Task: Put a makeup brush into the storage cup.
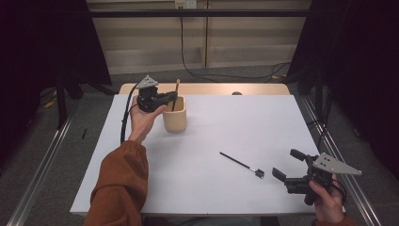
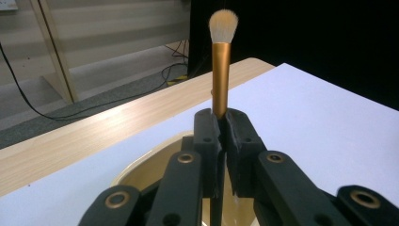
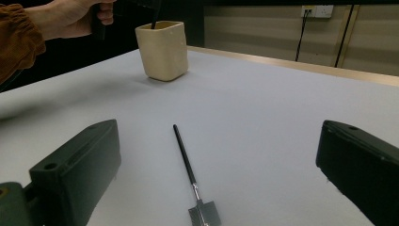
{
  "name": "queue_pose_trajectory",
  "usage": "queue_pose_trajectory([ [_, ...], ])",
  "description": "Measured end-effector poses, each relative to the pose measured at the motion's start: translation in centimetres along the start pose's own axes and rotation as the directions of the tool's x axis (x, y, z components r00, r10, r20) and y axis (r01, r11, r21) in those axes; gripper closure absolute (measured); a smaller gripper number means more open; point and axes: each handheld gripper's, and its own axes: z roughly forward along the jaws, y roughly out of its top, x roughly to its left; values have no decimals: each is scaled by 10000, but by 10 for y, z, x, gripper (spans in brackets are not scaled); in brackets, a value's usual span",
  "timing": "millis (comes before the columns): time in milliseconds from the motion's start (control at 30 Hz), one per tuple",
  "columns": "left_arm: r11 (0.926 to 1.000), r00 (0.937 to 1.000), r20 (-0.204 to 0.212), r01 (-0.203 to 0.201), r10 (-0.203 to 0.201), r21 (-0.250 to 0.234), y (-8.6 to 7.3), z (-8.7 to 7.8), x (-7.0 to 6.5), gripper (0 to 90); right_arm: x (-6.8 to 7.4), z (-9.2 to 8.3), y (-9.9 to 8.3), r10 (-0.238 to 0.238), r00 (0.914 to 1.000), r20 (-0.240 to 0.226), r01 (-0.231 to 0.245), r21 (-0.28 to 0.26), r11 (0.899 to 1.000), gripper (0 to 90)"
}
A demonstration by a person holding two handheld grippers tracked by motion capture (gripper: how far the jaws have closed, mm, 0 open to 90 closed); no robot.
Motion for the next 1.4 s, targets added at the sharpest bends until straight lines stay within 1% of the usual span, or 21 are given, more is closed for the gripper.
queue_pose_trajectory([
  [133,9999,10000,7,-12,13,-116,-1,0,-1,838,0,1,0,23,10000,19,-23,-15,10000,0],
  [200,10000,10000,-24,-75,74,-43,-2,0,-1,838,0,0,0,26,10000,-4,-26,5,10000,0],
  [267,10000,10000,-37,22,-22,-10,-3,1,0,839,0,0,0,-49,10000,-8,49,-4,10000,0],
  [300,10000,10000,-81,22,-22,36,-3,1,1,838,0,0,0,35,10000,0,-35,0,10000,0],
  [467,9996,9996,-21,273,-273,-99,-5,3,4,826,0,0,0,4,10000,-6,-4,1,10000,0],
  [533,9992,9991,-133,399,-400,-25,-5,3,5,731,0,0,0,15,10000,-4,-15,-4,10000,0],
  [567,9986,9985,-172,519,-521,-127,-6,4,5,685,0,0,0,11,10000,-5,-11,-4,10000,0],
  [633,9982,9969,-522,576,-584,-159,-6,4,6,528,0,0,0,-3,10000,-9,3,-8,10000,0],
  [700,9973,9963,-452,722,-728,-138,-6,4,6,413,0,0,0,12,10000,7,-12,-24,10000,0],
  [767,9979,9962,-601,633,-637,-99,-6,3,6,308,0,0,0,29,10000,6,-29,-22,10000,0],
  [833,9975,9952,-687,680,-692,-195,-6,3,6,198,0,0,0,39,10000,3,-39,-30,10000,0],
  [867,9973,9956,-621,684,-700,-268,-5,2,6,149,0,0,0,33,10000,1,-33,-24,10000,0],
  [933,9979,9960,-705,529,-555,-381,-4,1,4,99,0,0,0,29,10000,2,-29,-23,10000,0],
  [1000,9969,9961,-605,612,-642,-492,-2,0,3,46,0,1,0,42,10000,8,-42,-23,10000,0],
  [1067,9969,9956,-727,545,-586,-571,-1,-1,1,55,0,1,0,38,10000,4,-38,-22,10000,0],
  [1100,9961,9960,-605,619,-657,-628,0,-1,0,53,0,0,0,45,10000,-1,-45,-10,10000,0],
  [1167,9963,9958,-685,560,-604,-651,0,-2,-1,30,0,0,0,25,10000,3,-25,-24,10000,0],
  [1200,9962,9969,-524,554,-590,-666,1,-2,-2,20,0,0,0,37,10000,10,-37,-30,10000,0],
  [1267,9971,9969,-651,410,-453,-647,2,-4,-4,21,0,0,0,-5,10000,-1,5,-17,10000,0],
  [1333,9966,9973,-554,438,-477,-693,3,-5,-5,20,0,0,0,-7,10000,-2,7,-21,10000,0],
  [1400,9974,9977,-610,236,-278,-683,3,-7,-6,20,0,0,0,-1,10000,10,1,-21,10000,0],
])
